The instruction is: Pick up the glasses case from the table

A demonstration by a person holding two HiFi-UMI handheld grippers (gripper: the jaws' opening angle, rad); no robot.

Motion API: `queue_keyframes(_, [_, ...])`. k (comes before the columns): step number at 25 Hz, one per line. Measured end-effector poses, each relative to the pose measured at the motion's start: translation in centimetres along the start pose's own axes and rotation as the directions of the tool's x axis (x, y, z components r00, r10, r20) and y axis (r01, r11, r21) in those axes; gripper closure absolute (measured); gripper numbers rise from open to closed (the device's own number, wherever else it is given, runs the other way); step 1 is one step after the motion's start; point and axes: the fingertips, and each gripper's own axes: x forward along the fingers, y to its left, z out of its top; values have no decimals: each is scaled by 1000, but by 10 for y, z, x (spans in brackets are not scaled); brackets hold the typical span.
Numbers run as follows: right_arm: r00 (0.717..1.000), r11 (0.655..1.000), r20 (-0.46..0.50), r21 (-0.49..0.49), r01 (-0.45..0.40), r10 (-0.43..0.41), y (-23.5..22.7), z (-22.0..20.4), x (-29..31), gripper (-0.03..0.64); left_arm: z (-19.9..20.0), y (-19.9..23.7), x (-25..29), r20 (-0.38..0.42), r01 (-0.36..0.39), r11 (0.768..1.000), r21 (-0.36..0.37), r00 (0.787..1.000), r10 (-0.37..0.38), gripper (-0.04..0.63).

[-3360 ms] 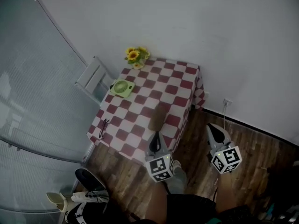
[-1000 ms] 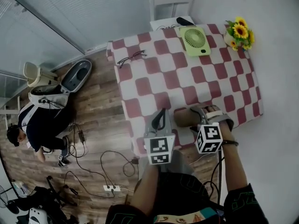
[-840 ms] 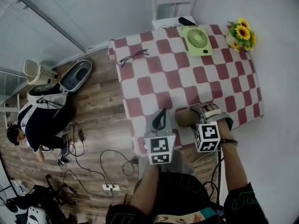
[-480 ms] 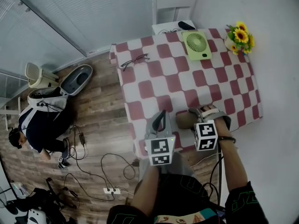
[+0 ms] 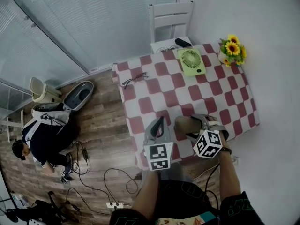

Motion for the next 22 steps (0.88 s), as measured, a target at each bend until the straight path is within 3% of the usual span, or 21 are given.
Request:
queue_keyframes(5, [985, 980, 96, 155, 128, -143, -33, 12, -23, 247, 30, -9, 5, 58, 15, 1000, 28, 998, -17, 588])
queue_keyframes(11, [933, 908, 185, 349, 233, -310, -75, 23, -59, 247, 67, -14, 8, 130, 18, 999, 48, 991, -24, 588])
queue_keyframes(16, [852, 823, 282, 505, 260, -442, -107, 36, -91, 247, 108, -13, 9, 201, -17, 994, 106, 979, -5, 588])
queue_keyframes(22, [718, 702, 336, 650, 292, -609, -142, 40, -139, 252, 166, -19, 2, 316, -55, 984, 170, 949, -1, 588])
